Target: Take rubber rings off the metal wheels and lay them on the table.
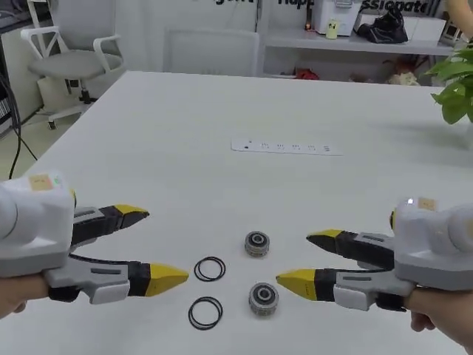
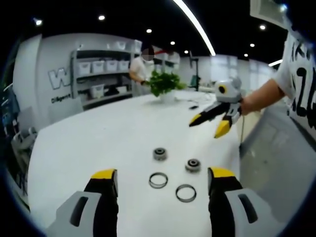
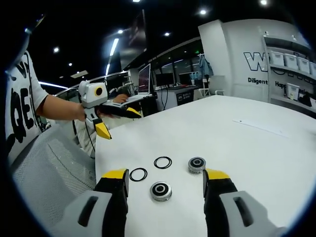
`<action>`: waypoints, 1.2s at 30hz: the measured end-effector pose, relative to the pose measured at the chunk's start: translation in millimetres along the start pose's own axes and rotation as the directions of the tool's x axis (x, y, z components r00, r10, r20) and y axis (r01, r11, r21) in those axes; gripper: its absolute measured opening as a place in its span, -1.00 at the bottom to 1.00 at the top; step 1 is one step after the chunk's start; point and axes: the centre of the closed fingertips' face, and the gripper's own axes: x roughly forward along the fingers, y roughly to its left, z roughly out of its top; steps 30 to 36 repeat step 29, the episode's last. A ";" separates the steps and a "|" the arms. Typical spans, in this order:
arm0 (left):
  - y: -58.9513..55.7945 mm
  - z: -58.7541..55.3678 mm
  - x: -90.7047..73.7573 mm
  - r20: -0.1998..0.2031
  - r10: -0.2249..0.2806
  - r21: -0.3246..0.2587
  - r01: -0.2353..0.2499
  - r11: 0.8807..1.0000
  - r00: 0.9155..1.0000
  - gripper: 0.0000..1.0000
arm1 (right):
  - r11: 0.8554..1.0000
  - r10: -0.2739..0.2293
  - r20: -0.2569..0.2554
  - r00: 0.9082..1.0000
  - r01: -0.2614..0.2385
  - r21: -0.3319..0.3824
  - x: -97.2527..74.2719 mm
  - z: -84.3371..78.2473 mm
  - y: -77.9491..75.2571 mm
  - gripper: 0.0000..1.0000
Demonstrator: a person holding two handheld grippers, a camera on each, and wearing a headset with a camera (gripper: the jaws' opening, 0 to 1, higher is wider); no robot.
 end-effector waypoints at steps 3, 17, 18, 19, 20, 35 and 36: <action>-1.9 -1.1 -0.6 -0.006 -0.003 -0.001 0.003 1.000 1.000 0.56 | 0.999 -0.037 -0.002 0.999 0.037 -0.035 -7.5 -3.3 -7.8 0.25; -3.1 -5.5 -7.5 -0.003 0.017 -0.019 -0.017 1.000 1.000 0.66 | 0.995 -0.085 -0.007 0.996 0.085 -0.056 -25.3 -15.0 -11.5 0.31; -3.3 -5.8 -8.7 -0.003 0.019 -0.019 -0.019 1.000 1.000 0.66 | 0.995 -0.088 -0.003 0.996 0.088 -0.052 -25.7 -14.9 -11.3 0.31; -3.5 -6.2 -9.4 -0.003 0.020 -0.021 -0.020 1.000 1.000 0.67 | 0.995 -0.089 -0.002 0.996 0.089 -0.051 -26.0 -15.0 -10.8 0.32; -3.4 -6.8 -10.8 -0.002 0.023 -0.023 -0.023 0.999 1.000 0.67 | 0.995 -0.089 -0.003 0.996 0.088 -0.049 -26.1 -15.7 -9.9 0.32; -2.8 -8.3 -19.1 -0.003 0.041 -0.023 -0.041 0.999 0.999 0.67 | 0.994 -0.079 -0.014 0.997 0.078 -0.076 -26.0 -15.7 -4.4 0.31; -2.8 -8.3 -19.1 -0.003 0.041 -0.023 -0.041 0.999 0.999 0.67 | 0.994 -0.079 -0.014 0.997 0.078 -0.076 -26.0 -15.7 -4.4 0.31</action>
